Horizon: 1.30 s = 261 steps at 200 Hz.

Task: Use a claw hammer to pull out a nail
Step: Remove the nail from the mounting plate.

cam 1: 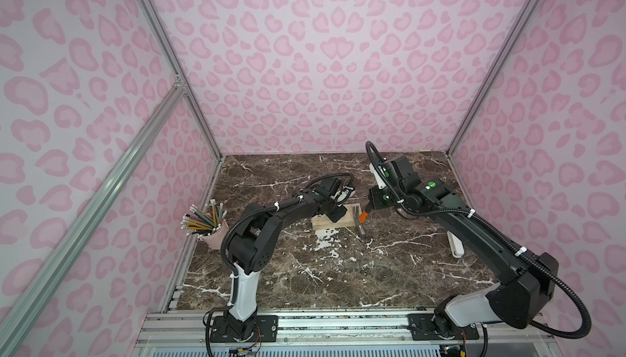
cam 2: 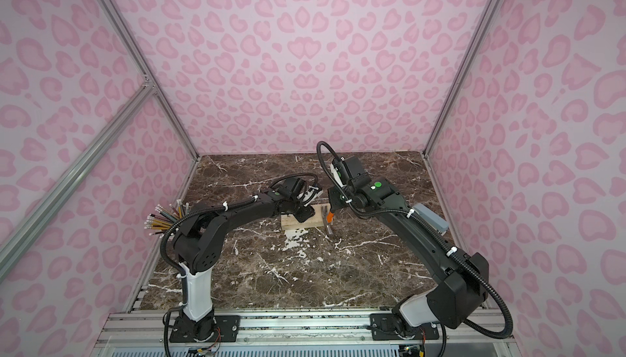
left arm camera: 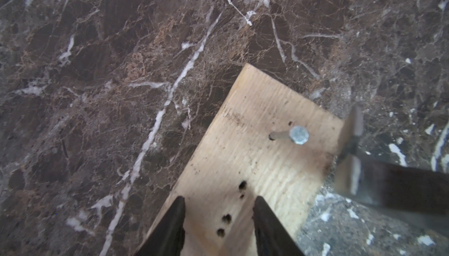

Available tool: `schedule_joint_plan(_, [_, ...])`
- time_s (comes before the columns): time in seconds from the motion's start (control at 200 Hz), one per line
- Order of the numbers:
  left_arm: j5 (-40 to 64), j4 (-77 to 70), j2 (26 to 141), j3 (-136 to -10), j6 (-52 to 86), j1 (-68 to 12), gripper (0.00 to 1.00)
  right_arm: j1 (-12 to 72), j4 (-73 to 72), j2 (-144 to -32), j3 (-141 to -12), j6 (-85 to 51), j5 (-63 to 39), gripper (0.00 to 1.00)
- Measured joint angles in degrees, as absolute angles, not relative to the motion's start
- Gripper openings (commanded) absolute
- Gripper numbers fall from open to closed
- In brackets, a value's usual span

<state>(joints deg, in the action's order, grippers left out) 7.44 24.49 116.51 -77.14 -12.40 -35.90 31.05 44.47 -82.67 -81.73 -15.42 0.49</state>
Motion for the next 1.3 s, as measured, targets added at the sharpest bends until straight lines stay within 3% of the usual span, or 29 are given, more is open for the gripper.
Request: schedule_joint_plan(1.305, [6.68, 22.96, 117.69, -77.87, -12.05, -36.23, 0.47, 30.28, 51.05, -93.97, -94.11, -15.44, 2.15, 0.00])
